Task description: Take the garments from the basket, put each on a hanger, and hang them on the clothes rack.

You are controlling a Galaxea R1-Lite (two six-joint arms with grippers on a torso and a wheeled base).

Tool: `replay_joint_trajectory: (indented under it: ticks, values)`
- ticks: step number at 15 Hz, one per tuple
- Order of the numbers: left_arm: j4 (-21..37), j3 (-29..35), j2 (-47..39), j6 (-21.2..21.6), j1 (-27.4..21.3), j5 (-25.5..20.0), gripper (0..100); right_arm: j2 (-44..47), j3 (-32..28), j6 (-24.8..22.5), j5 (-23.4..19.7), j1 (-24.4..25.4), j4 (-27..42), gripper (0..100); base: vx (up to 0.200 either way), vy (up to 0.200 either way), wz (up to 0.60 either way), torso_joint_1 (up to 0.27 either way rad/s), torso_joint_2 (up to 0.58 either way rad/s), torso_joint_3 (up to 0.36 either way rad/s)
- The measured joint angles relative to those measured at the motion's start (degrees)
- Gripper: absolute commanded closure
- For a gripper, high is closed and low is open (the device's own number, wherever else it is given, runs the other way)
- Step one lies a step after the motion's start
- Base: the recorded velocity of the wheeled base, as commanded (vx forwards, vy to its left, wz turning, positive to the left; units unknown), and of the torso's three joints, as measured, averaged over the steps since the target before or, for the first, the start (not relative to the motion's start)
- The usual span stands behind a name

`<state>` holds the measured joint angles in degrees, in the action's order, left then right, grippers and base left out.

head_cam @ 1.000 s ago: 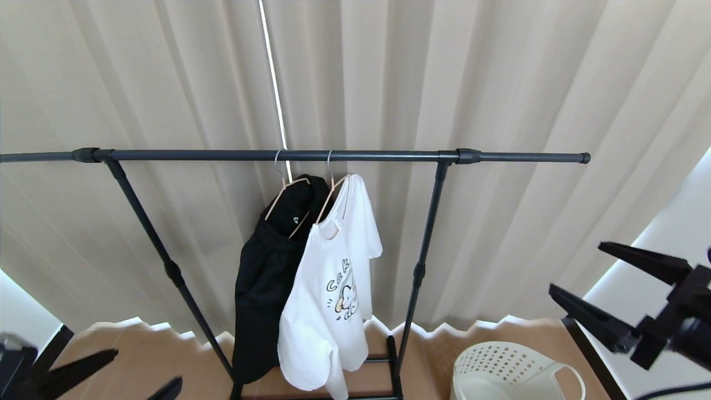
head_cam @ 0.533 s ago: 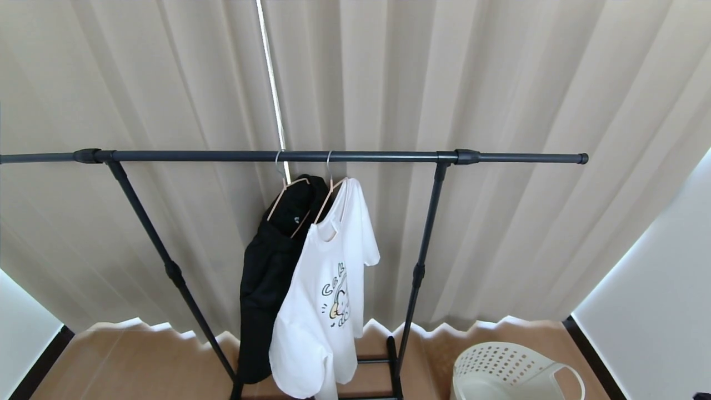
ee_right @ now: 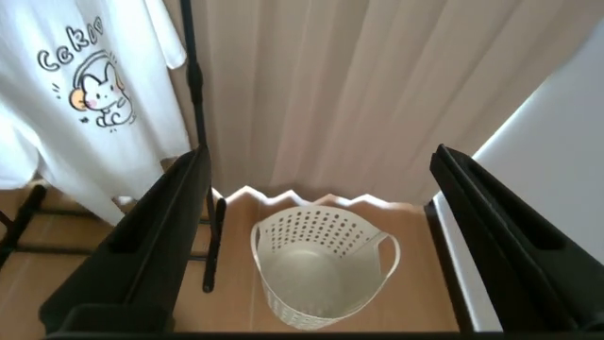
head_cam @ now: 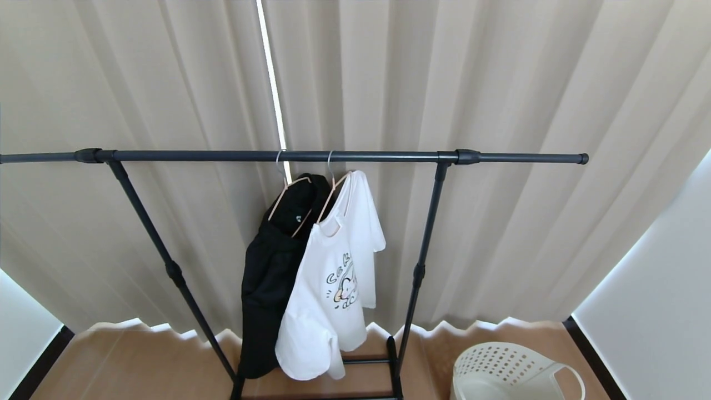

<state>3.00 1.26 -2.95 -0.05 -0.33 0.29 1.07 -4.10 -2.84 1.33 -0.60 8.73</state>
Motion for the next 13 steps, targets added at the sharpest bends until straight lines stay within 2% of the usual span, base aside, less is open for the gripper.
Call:
replay_joint_trajectory:
  ticks: [2, 5, 13]
  values:
    - [-0.1, 0.0, 1.8, -0.4, 0.3, 0.1, 0, -0.8, 0.6, 0.8, 0.2, 0.0, -1.4, 0, 0.000, 0.000, 0.00, 0.000, 0.00, 0.000]
    - [-0.1, 0.0, 2.8, -0.4, 0.3, 0.1, 0, -1.0, 0.9, 4.5, 0.4, 0.0, -1.8, 0, 0.000, 0.000, 0.00, 0.000, 0.00, 0.000]
    - [-0.1, 0.0, 3.0, -0.5, 0.3, 0.1, 0, -1.0, 0.9, 4.5, 0.3, 0.0, -1.8, 0, 0.000, 0.000, 0.00, 0.000, 0.00, 0.000]
